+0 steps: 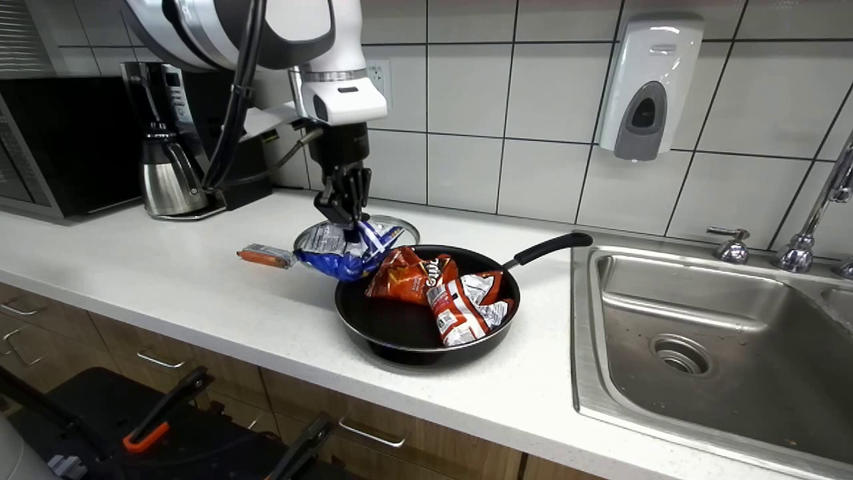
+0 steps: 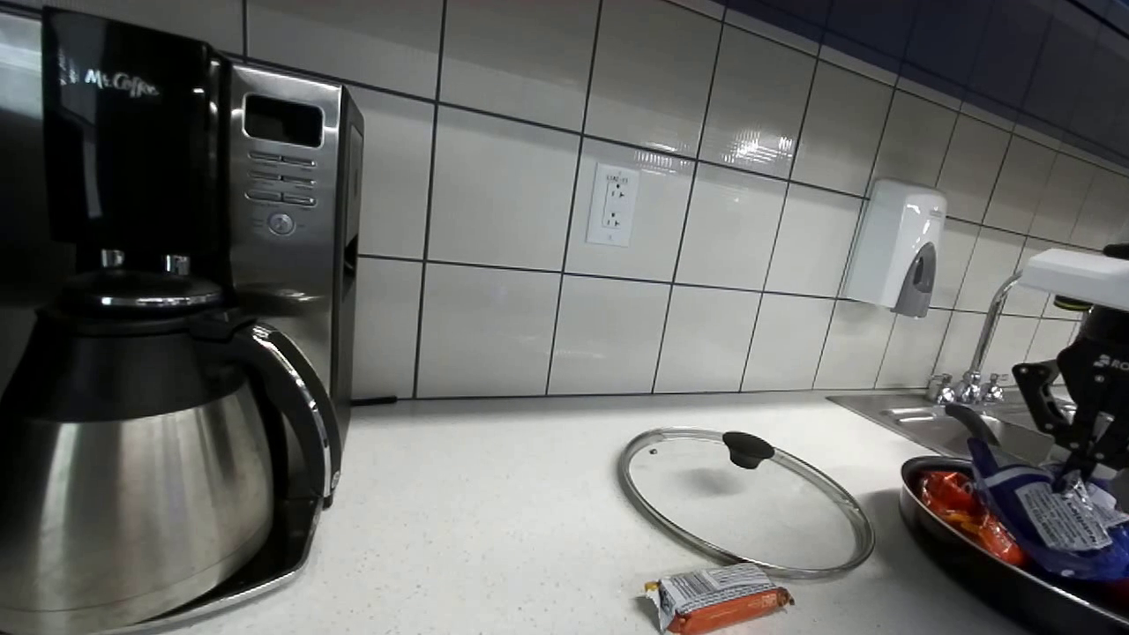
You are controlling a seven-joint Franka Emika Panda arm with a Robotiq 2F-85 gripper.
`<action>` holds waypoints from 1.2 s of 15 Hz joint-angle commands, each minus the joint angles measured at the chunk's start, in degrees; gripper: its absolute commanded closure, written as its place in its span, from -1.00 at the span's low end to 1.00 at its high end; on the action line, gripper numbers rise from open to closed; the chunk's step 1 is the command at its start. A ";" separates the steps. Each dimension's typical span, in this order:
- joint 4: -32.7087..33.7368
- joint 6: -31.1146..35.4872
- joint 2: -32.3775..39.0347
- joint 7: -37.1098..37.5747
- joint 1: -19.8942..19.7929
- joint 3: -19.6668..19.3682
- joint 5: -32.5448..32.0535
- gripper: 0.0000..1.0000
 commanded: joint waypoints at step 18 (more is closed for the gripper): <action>0.68 -0.18 6.50 -3.75 -7.74 -4.48 -6.09 1.00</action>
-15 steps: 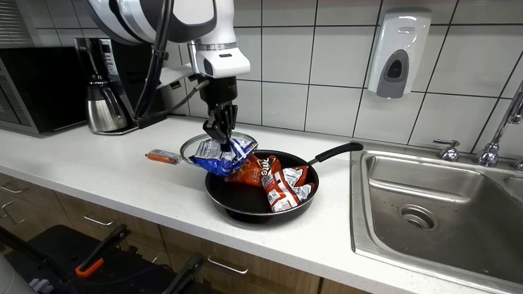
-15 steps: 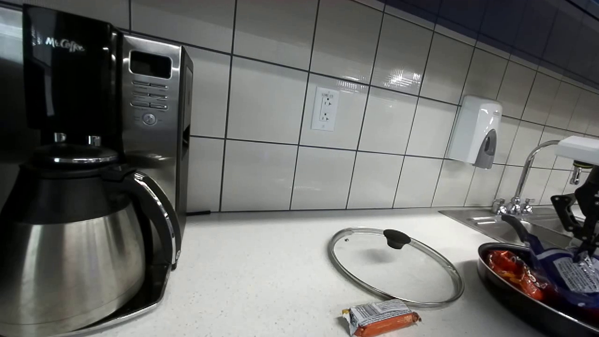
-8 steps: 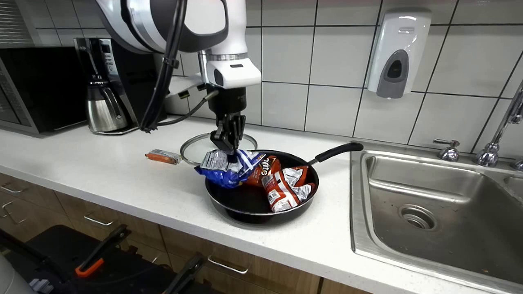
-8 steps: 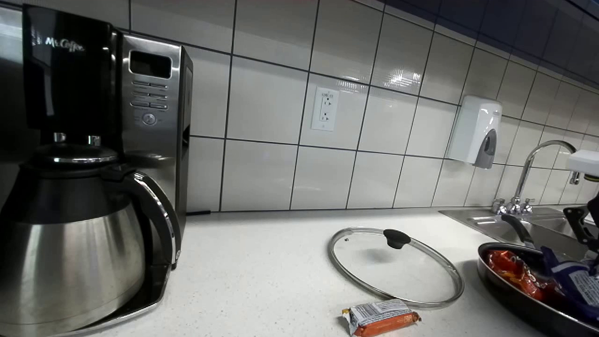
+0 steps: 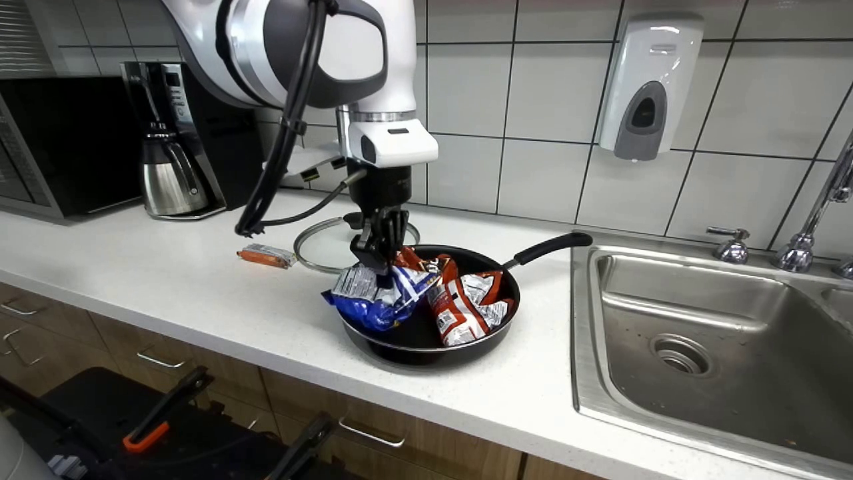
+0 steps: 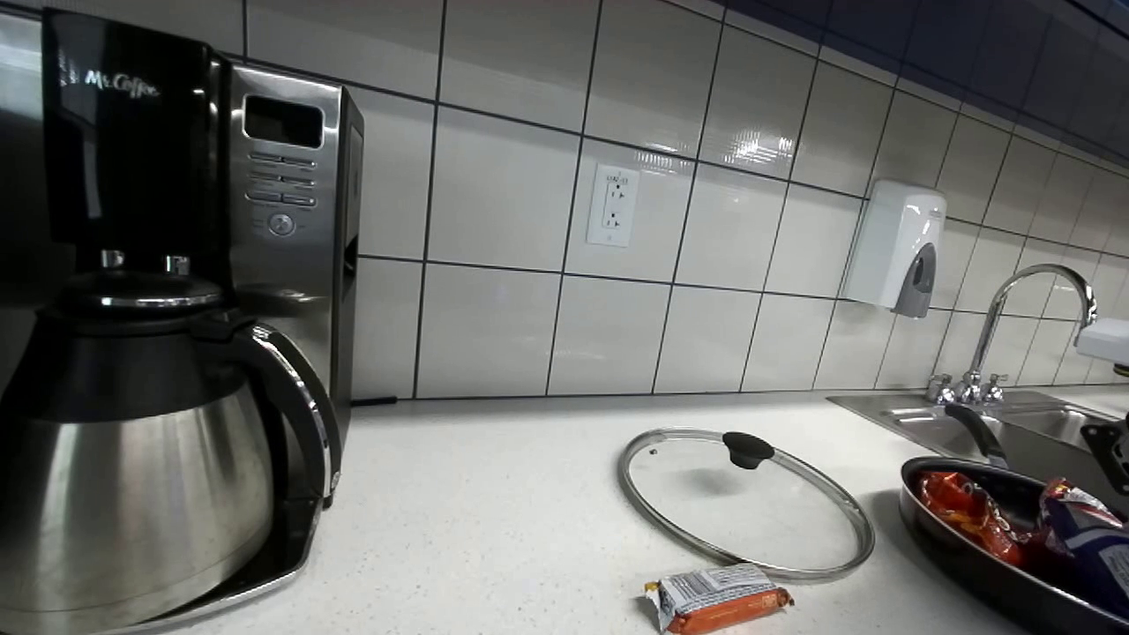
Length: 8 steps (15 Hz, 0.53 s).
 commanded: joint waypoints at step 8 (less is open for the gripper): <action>1.28 0.96 4.56 -0.10 -0.67 -1.17 -1.73 1.00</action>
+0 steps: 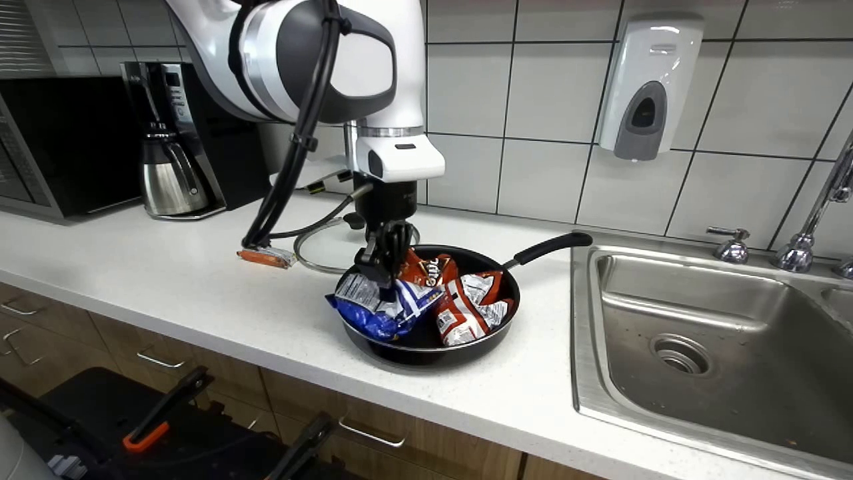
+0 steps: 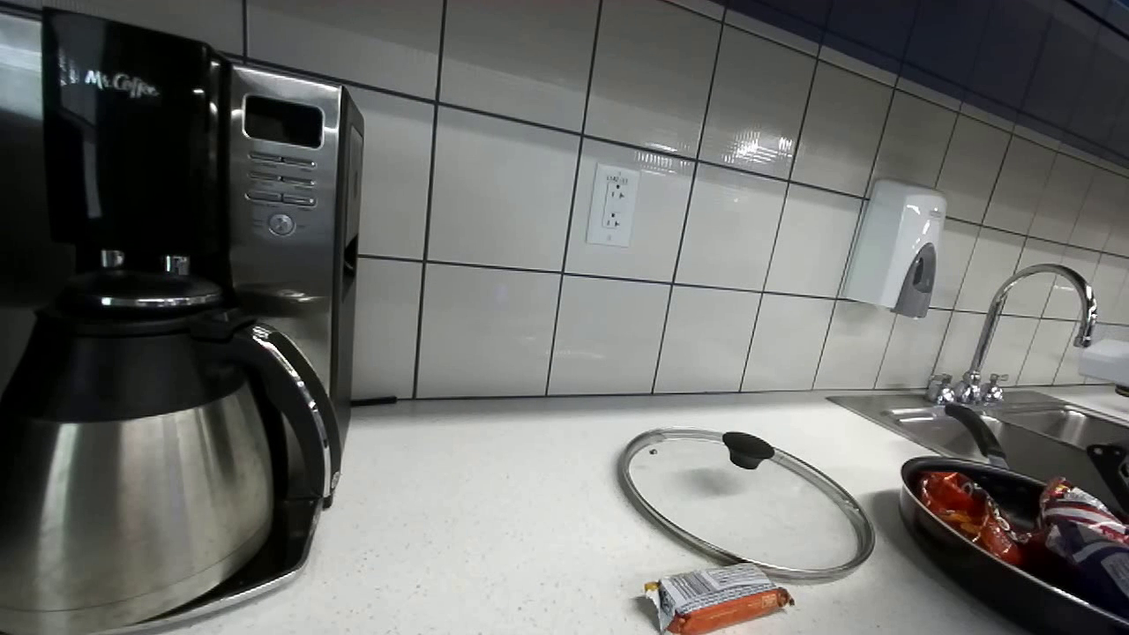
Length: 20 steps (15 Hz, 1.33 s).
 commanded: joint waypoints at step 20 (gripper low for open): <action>3.38 4.59 9.64 -1.81 2.65 -2.82 3.34 1.00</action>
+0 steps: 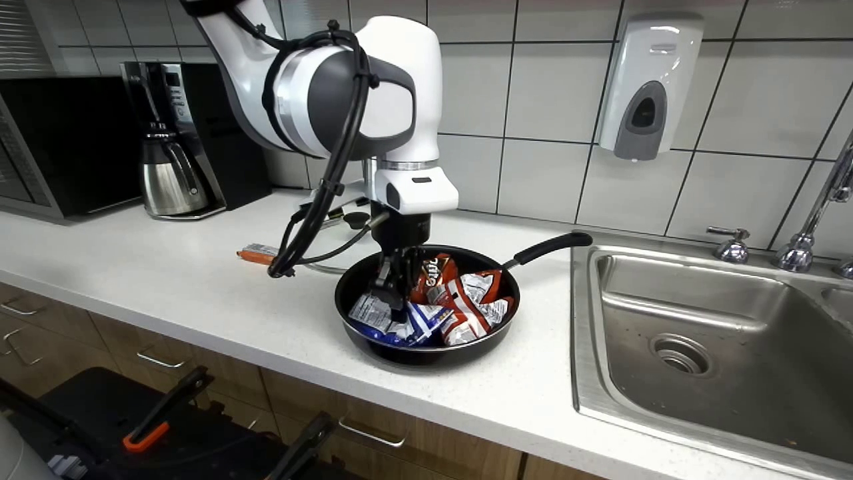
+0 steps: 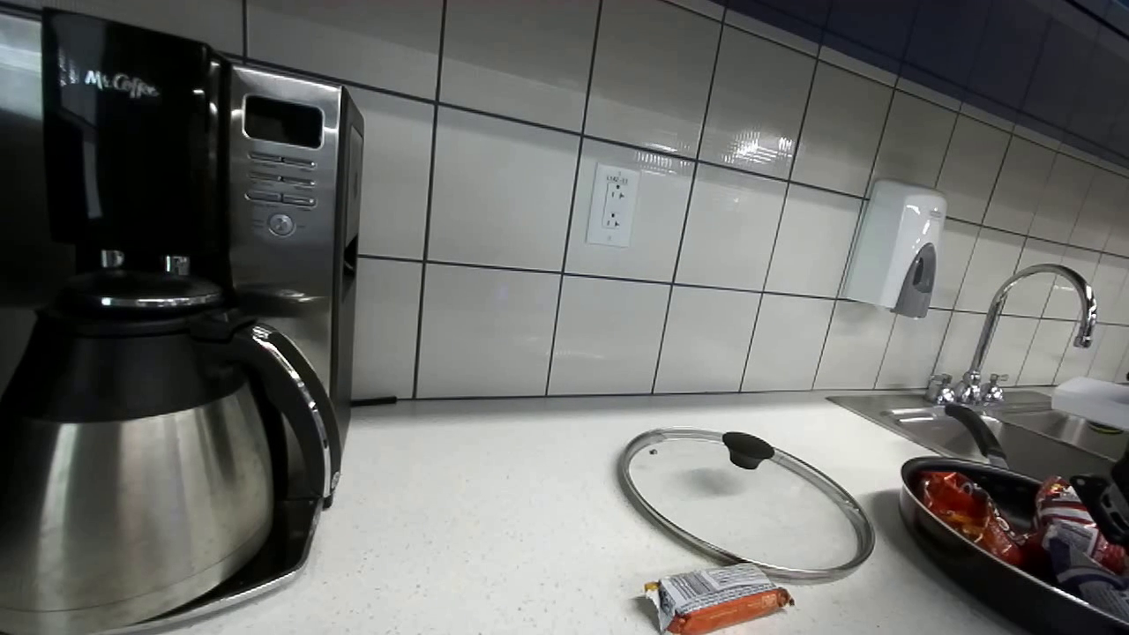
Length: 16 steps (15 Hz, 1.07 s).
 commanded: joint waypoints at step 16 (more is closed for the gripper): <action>-3.12 -0.82 -5.48 2.33 2.34 -0.19 -2.93 -0.71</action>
